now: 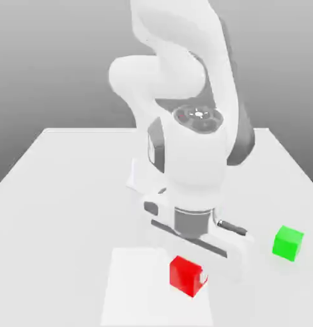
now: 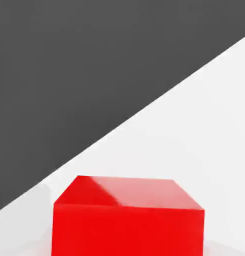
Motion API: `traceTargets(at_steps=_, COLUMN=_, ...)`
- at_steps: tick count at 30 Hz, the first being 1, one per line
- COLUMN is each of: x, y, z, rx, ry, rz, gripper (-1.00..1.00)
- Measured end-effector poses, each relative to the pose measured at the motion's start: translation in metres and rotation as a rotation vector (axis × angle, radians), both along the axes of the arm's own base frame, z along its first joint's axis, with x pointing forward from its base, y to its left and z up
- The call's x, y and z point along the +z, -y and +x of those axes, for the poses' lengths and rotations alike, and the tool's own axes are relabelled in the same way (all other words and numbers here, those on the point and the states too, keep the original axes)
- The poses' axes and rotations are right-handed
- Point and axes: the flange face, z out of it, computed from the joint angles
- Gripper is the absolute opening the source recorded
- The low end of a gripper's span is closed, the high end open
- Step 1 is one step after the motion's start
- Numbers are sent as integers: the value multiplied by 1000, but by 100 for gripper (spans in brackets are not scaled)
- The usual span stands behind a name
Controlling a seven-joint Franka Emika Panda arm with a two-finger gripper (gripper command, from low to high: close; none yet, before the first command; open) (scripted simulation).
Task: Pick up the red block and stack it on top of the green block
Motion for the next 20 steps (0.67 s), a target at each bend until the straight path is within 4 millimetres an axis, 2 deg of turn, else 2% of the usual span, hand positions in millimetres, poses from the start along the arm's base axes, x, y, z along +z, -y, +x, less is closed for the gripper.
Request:
traceTargets(at_steps=2, x=9, y=-56, z=-27, rx=82, ry=1, rz=4, gripper=-100)
traceTargets(at_steps=3, x=13, y=-93, z=-50, rx=146, ry=1, rz=4, gripper=-100)
traceTargets(at_steps=5, x=20, y=-145, z=-93, rx=239, ry=0, rz=1, gripper=-100)
traceTargets(at_steps=7, x=23, y=-183, z=-138, rx=318, ry=-1, rz=-6, gripper=-100)
traceTargets(at_steps=9, x=17, y=-215, z=-177, rx=417, ry=2, rz=-9, gripper=-100)
traceTargets(at_steps=10, x=12, y=-204, z=-163, rx=372, ry=3, rz=-9, gripper=-100)
traceTargets(at_steps=11, x=6, y=-184, z=-140, rx=299, ry=4, rz=-9, gripper=-100)
traceTargets(at_steps=16, x=-30, y=-179, z=-136, rx=283, ry=2, rz=-10, gripper=-100)
traceTargets(at_steps=17, x=-37, y=-179, z=-137, rx=285, ry=1, rz=-10, gripper=100)
traceTargets(at_steps=20, x=-37, y=-179, z=-137, rx=285, ry=1, rz=-10, gripper=100)
